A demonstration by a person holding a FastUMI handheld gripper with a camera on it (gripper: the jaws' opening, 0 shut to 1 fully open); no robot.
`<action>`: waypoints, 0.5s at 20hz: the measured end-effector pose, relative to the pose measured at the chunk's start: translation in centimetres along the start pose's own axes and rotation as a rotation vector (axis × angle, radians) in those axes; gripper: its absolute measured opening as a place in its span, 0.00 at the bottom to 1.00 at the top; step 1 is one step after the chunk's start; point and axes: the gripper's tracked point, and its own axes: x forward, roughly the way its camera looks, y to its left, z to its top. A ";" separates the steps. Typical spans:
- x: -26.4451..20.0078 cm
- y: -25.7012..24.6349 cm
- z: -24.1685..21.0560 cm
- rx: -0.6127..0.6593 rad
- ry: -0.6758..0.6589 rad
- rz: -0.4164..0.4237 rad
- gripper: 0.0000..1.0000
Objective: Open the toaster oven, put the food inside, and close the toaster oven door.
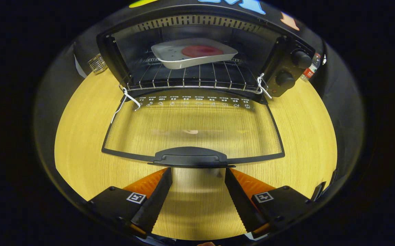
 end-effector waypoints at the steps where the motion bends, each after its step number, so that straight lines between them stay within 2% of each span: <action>1: 0.0 0.0 0.1 0.003 -0.001 0.001 0.99; 10: -1.0 -0.2 0.5 -0.002 -0.045 0.009 0.98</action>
